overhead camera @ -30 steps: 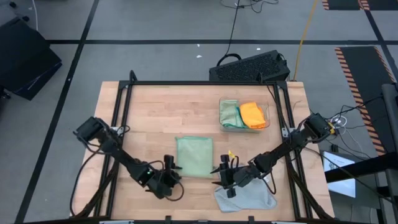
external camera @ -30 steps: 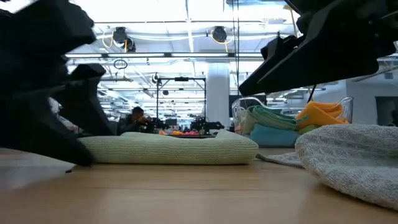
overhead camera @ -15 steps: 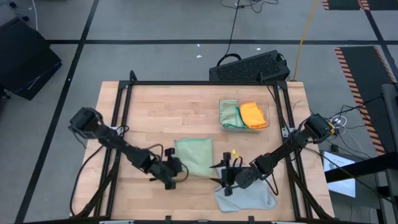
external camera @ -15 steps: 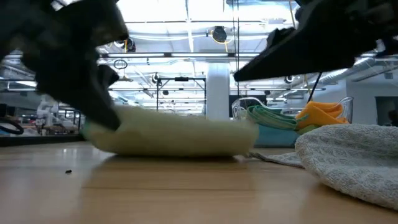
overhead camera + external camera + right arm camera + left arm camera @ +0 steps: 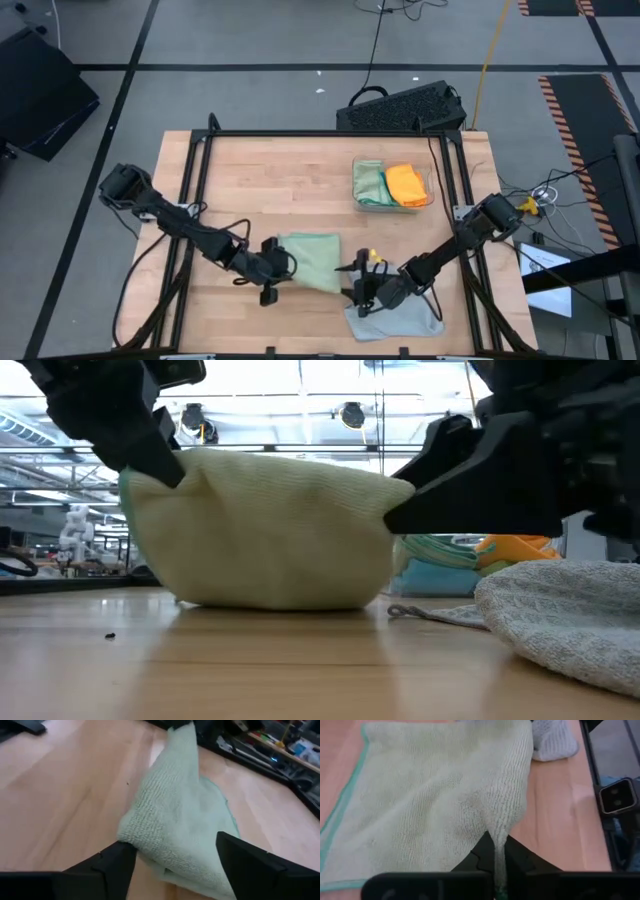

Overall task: Fold microfiber towels
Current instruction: Fold the light green microfiber cloth

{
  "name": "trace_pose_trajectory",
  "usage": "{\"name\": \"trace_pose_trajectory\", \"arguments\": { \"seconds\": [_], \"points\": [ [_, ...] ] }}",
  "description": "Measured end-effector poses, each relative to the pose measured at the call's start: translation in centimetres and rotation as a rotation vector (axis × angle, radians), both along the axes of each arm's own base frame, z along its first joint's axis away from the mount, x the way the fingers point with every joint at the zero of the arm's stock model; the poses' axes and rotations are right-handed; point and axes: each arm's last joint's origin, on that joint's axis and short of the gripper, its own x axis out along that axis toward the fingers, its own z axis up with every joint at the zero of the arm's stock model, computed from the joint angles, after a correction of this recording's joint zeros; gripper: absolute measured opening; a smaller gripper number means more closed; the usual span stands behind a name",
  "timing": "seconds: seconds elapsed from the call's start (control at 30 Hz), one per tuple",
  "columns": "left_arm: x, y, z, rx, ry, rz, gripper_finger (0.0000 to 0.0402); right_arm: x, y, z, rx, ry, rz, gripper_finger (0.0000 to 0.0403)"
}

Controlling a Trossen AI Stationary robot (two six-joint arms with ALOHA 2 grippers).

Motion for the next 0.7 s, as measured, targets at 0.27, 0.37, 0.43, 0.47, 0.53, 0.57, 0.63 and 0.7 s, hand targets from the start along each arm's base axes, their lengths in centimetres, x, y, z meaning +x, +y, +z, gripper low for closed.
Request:
{"name": "trace_pose_trajectory", "arguments": {
  "seconds": [0.27,0.37,0.43,0.47,0.53,0.57,0.63,0.7],
  "points": [
    [0.5,0.9,0.0,-0.068,0.021,0.055,0.0019,0.8,-0.9,-0.1,0.069,0.049,0.103,0.0178],
    [0.4,1.0,-0.2,-0.071,0.050,0.043,0.0009,0.4,-1.0,-0.6,0.045,0.120,0.104,0.0179],
    [0.3,1.3,-0.3,-0.067,0.071,0.055,0.0007,0.3,-1.1,-0.5,0.051,0.125,0.099,0.0196],
    [0.4,1.4,-0.3,-0.068,0.074,0.062,0.0009,0.3,-1.0,-0.4,0.057,0.121,0.096,0.0208],
    [0.5,1.6,-0.3,-0.072,0.070,0.071,0.0016,0.2,-0.9,-0.3,0.053,0.108,0.080,0.0236],
    [0.5,1.6,-0.3,-0.075,0.068,0.073,0.0018,0.3,-0.9,-0.2,0.059,0.097,0.079,0.0250],
    [0.6,1.7,-0.2,-0.086,0.066,0.085,0.0016,0.4,-0.8,0.1,0.075,0.066,0.083,0.0279],
    [0.6,1.7,-0.2,-0.094,0.061,0.099,0.0008,0.6,-0.7,0.2,0.101,0.041,0.082,0.0301]
  ]
}}
